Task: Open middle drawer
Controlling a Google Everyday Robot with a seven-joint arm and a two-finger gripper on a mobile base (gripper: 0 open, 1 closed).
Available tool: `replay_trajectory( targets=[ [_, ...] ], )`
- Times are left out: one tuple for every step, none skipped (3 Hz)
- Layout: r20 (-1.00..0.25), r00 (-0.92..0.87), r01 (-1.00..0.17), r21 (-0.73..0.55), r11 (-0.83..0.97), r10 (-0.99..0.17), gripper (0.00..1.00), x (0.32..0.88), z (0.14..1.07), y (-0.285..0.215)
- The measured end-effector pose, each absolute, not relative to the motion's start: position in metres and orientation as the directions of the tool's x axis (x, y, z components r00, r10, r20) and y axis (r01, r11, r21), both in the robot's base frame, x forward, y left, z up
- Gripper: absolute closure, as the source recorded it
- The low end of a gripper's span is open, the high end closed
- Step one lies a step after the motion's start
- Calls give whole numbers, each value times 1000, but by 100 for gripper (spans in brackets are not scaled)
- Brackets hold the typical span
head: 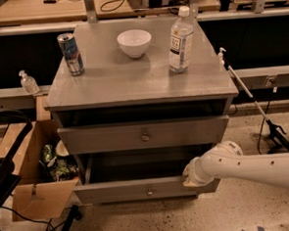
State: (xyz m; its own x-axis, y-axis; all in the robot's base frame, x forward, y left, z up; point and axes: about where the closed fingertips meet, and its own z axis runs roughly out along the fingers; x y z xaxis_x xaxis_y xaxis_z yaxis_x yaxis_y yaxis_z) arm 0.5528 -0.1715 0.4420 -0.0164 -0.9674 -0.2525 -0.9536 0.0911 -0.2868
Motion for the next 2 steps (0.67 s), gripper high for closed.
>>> replay_trajectory(
  targets=[
    [-257, -15, -955, -283, 90, -966, 100, 553, 440, -171],
    [-257, -15, -955, -283, 90, -966, 100, 553, 440, -171]
  ],
)
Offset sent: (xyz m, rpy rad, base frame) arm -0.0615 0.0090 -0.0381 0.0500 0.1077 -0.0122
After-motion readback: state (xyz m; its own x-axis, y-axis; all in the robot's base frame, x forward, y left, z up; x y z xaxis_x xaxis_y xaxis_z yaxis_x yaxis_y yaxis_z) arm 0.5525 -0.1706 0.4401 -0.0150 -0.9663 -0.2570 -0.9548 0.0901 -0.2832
